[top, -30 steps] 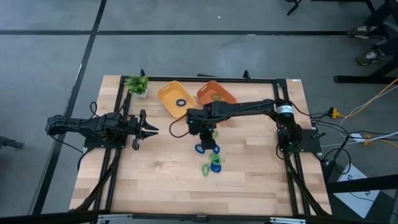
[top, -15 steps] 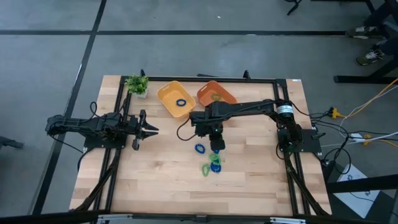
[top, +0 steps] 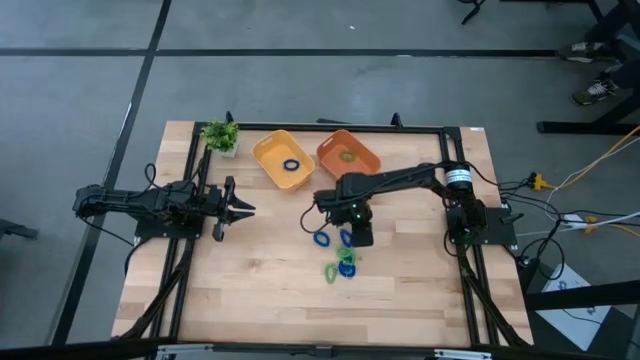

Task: Sort spring keychains
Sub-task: Put the green spring keychain into the orange bin

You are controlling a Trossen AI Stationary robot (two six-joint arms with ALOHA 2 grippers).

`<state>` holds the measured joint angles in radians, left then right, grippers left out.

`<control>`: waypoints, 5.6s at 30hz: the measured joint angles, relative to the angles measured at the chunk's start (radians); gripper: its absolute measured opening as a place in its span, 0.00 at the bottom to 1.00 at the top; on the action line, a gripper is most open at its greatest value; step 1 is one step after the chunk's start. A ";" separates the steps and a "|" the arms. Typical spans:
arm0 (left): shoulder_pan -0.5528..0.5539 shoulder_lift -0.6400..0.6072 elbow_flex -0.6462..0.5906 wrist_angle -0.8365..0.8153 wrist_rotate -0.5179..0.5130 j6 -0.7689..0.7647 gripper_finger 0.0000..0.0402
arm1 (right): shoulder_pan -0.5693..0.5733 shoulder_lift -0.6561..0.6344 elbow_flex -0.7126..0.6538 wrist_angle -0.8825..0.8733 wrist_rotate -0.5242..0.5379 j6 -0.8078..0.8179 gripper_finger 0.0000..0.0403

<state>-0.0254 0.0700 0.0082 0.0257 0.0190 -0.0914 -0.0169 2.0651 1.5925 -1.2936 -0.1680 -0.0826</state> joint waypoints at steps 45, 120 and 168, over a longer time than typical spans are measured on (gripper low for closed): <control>0.000 0.000 0.000 0.000 0.000 0.000 0.17 | 0.092 -0.245 -0.528 0.882 0.385 -0.372 0.21; 0.000 0.000 0.000 0.000 0.000 0.000 0.17 | 0.199 -0.244 -0.443 1.266 0.319 -0.046 0.01; 0.000 0.000 0.000 0.000 0.000 0.000 0.17 | -0.034 -0.262 -0.442 1.243 0.367 -0.191 0.03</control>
<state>-0.0254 0.0700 0.0082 0.0257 0.0191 -0.0914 -0.0509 1.8027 1.1503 -0.0504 0.1991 -0.2732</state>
